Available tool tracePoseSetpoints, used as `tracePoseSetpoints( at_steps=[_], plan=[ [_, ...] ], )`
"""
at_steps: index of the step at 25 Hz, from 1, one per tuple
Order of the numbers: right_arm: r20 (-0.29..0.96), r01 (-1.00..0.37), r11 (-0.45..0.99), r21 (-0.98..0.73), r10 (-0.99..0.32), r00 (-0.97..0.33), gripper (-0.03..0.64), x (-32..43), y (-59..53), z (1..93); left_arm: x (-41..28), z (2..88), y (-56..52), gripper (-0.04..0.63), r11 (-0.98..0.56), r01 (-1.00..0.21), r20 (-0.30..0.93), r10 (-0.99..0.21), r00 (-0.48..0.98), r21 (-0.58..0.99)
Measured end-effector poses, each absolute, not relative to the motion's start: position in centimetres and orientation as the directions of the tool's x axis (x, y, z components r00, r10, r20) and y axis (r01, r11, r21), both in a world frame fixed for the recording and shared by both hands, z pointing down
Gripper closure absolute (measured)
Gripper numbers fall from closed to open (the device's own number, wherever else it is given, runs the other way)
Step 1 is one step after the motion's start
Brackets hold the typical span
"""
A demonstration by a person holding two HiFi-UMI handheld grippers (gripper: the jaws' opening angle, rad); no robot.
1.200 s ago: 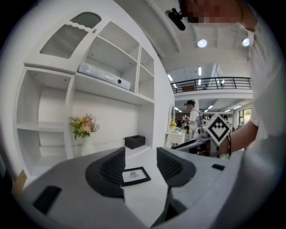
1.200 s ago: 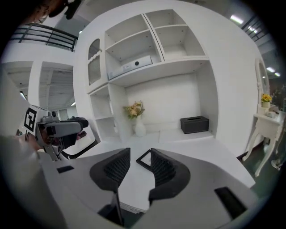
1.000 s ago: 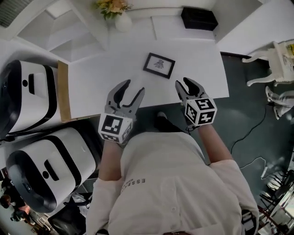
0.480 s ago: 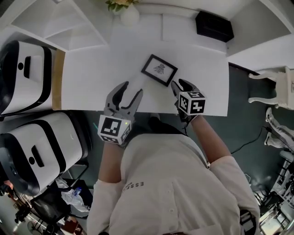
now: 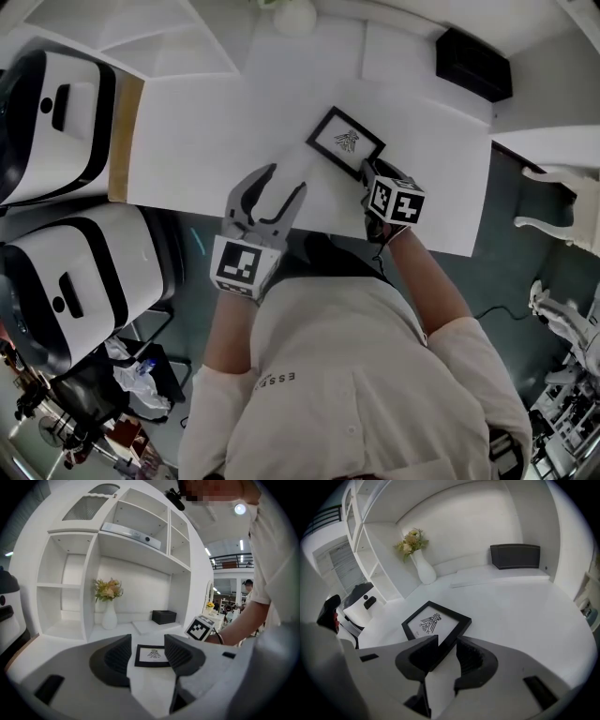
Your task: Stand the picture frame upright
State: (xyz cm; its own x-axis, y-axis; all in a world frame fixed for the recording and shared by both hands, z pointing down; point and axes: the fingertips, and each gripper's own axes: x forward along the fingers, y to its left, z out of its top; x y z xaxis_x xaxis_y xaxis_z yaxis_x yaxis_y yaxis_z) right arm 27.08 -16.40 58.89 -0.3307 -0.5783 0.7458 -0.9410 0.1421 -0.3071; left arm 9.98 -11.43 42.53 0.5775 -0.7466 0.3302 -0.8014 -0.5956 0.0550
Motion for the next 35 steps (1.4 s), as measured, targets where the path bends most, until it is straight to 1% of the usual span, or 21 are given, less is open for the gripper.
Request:
tracePoseSetpoints(
  at_steps=[6, 14, 21, 29, 35],
  plan=[
    [0.755, -0.953, 0.139, -0.27, -0.583, -0.299, 0.486, 26.9, -17.1, 59.0, 9.7, 41.7, -11.4, 0.38, -0.571, -0.814, 0.311, -0.758, 0.573, 0.107],
    [0.766, -0.957, 0.132, -0.259, -0.576, -0.287, 0.499, 26.8, -16.7, 59.0, 9.0, 42.3, -10.5, 0.38, -0.6, -0.794, 0.32, -0.735, 0.597, 0.103],
    [0.782, -0.96, 0.143, -0.241, -0.558, -0.279, 0.499, 26.1, -15.2, 58.9, 6.9, 42.7, -9.4, 0.38, -0.606, -0.788, 0.345, -0.721, 0.601, 0.106],
    [0.805, -0.955, 0.206, -0.213, -0.517, -0.291, 0.497, 25.2, -13.2, 58.9, 5.8, 43.4, -8.0, 0.38, -0.599, -0.791, 0.355, -0.718, 0.599, 0.122],
    [0.801, -0.946, 0.233, -0.225, -0.508, -0.316, 0.497, 24.4, -11.5, 58.8, 5.3, 44.3, -6.6, 0.38, -0.593, -0.793, 0.375, -0.71, 0.597, 0.141]
  ],
)
